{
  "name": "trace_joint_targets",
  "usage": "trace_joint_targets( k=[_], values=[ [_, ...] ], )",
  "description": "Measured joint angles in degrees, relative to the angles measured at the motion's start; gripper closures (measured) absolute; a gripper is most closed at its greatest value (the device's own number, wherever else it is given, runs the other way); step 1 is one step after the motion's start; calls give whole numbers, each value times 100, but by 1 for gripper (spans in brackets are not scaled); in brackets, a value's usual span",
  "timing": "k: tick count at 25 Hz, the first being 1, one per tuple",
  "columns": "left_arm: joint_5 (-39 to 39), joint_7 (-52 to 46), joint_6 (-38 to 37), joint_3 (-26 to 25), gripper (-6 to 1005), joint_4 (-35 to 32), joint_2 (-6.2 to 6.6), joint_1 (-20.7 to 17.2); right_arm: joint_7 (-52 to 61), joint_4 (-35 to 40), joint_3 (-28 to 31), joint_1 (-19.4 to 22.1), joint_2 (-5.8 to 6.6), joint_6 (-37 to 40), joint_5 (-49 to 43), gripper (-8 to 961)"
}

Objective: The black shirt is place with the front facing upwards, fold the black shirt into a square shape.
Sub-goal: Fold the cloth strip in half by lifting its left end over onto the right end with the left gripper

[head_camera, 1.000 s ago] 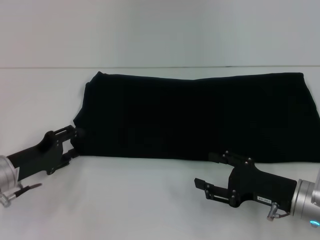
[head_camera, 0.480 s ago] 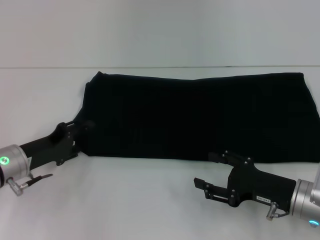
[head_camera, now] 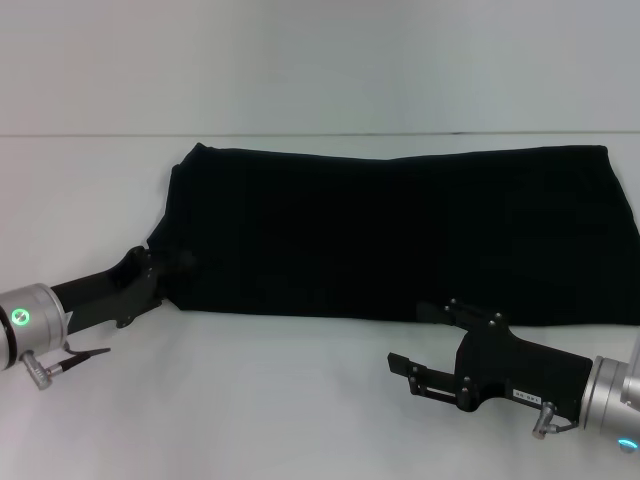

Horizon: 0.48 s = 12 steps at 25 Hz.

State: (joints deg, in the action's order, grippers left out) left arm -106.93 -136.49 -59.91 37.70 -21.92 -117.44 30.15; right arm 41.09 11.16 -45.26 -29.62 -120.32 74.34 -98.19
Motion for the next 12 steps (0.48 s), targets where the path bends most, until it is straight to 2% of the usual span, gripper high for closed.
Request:
trace_joint_targets(
  k=[1, 2, 8, 12],
  values=[
    [-1, 0, 13, 30, 336, -5, -1, 0, 2, 0, 0, 0, 0, 2, 1, 153],
    [-2, 1, 17, 47, 576, -8, -1, 0, 7, 0, 1, 0, 0, 6, 1, 153],
    [-3, 3, 18, 53, 779, -13, 1, -2, 13, 0, 0, 0, 0, 16, 2, 154],
    [-3, 5, 28, 41, 856, -28, 2, -7, 18, 0, 1, 0, 0, 19, 2, 155]
  ],
)
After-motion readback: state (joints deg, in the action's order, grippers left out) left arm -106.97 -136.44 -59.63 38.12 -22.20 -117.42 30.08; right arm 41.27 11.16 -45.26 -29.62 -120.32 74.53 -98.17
